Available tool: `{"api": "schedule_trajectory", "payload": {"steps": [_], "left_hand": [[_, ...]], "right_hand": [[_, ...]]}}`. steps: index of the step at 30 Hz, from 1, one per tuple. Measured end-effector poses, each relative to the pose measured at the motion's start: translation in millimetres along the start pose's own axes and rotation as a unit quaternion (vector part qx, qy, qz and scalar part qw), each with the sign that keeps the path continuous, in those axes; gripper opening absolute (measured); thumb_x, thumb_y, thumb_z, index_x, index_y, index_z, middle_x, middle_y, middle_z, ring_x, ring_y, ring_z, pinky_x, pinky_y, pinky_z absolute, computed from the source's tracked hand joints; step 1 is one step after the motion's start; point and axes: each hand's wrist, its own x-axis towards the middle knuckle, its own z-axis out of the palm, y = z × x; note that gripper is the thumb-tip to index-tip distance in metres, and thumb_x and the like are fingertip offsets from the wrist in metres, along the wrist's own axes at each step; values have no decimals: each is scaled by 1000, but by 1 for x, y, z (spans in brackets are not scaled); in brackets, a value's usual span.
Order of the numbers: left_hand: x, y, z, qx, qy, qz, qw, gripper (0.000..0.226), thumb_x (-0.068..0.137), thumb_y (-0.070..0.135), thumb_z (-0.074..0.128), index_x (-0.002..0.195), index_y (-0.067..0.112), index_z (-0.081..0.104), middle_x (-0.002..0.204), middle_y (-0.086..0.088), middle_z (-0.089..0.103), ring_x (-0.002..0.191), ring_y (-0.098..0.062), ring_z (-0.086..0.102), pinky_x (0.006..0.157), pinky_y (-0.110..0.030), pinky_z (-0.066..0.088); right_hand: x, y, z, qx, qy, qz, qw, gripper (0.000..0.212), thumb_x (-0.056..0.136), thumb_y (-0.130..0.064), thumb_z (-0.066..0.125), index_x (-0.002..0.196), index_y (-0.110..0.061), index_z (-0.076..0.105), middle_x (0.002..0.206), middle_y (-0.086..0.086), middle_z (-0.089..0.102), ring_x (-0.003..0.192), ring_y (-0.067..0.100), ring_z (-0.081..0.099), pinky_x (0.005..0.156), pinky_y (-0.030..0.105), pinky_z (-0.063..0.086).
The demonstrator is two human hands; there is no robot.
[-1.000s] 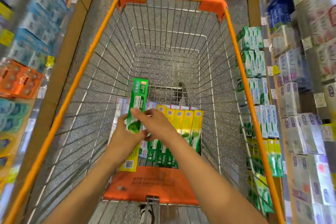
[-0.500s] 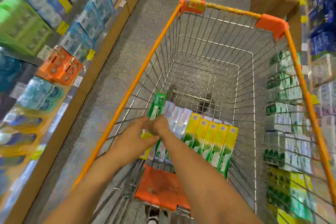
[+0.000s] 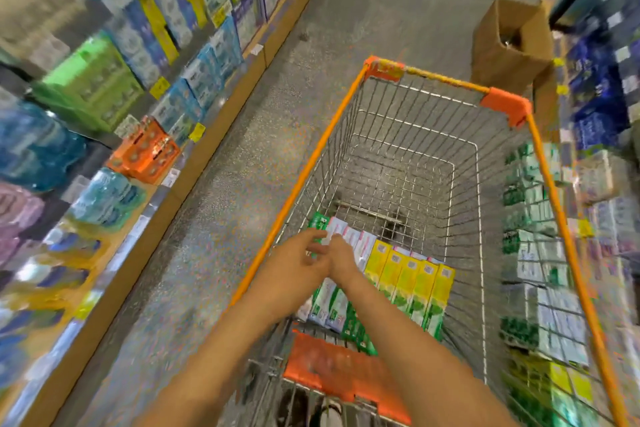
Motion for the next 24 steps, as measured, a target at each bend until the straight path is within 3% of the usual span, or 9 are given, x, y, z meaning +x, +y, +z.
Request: {"api": "schedule_trajectory", "payload": {"steps": [2, 4, 6, 8, 12, 15, 20, 22, 24], "left_hand": [[-16, 25, -9, -6, 22, 29, 999, 19, 90, 20, 59, 104, 31, 53, 95, 7, 58, 76, -6, 57, 77, -30, 50], [-34, 58, -15, 14, 28, 66, 997, 24, 85, 32, 58, 108, 27, 55, 89, 14, 56, 82, -10, 61, 81, -33, 52], [-49, 91, -12, 24, 16, 108, 994, 30, 89, 23, 60, 117, 16, 56, 85, 16, 53, 83, -13, 61, 76, -21, 49], [-66, 126, -2, 36, 1, 149, 988, 31, 92, 11, 57, 123, 11, 54, 88, 9, 56, 75, -4, 56, 61, -9, 44], [-109, 191, 26, 65, -17, 255, 965, 30, 92, 15, 56, 122, 18, 55, 104, 4, 60, 76, 3, 53, 58, -4, 41], [-144, 228, 63, 80, -29, 334, 939, 29, 90, 8, 57, 118, 11, 59, 89, 10, 58, 71, 5, 50, 60, 1, 37], [-196, 272, 150, 117, -123, 434, 885, 26, 89, 7, 58, 115, 11, 61, 88, 7, 58, 73, 2, 53, 64, 0, 38], [-213, 280, 193, 125, -162, 448, 870, 22, 89, 8, 58, 110, 17, 60, 89, 6, 59, 72, -1, 54, 62, -3, 39], [-231, 284, 242, 140, -215, 458, 851, 18, 90, 10, 58, 104, 22, 58, 93, 1, 62, 71, -7, 55, 62, -6, 40]], "right_hand": [[-34, -13, -35, -5, 71, -62, 996, 36, 94, -20, 56, 122, 2, 55, 123, 14, 57, 111, 28, 57, 80, 21, 42], [-79, -28, -73, 15, 128, -115, 985, 43, 91, -20, 60, 127, 2, 48, 116, 12, 61, 108, 27, 59, 78, 22, 42], [-128, -41, -111, 18, 191, -165, 968, 52, 87, -19, 66, 130, -1, 44, 116, 14, 62, 105, 28, 62, 87, 34, 48], [-179, -51, -146, -1, 229, -203, 952, 55, 85, -20, 69, 132, -5, 45, 115, 10, 62, 100, 23, 63, 86, 32, 49], [-285, -47, -210, -21, 348, -270, 898, 51, 84, -25, 69, 129, -12, 50, 117, 8, 64, 99, 21, 65, 87, 33, 49], [-358, -7, -244, -46, 412, -261, 872, 52, 85, -29, 68, 130, -13, 49, 121, 6, 63, 105, 22, 62, 93, 41, 47], [-468, 99, -284, -34, 536, -179, 824, 51, 83, -33, 70, 129, -17, 52, 118, 1, 64, 107, 13, 61, 91, 18, 43], [-500, 148, -294, -2, 575, -133, 808, 50, 81, -30, 71, 125, -13, 55, 113, 3, 67, 102, 16, 63, 93, 28, 47], [-526, 196, -301, 11, 602, -97, 793, 47, 80, -28, 73, 120, -11, 58, 107, 5, 68, 96, 16, 64, 91, 31, 49]]}}
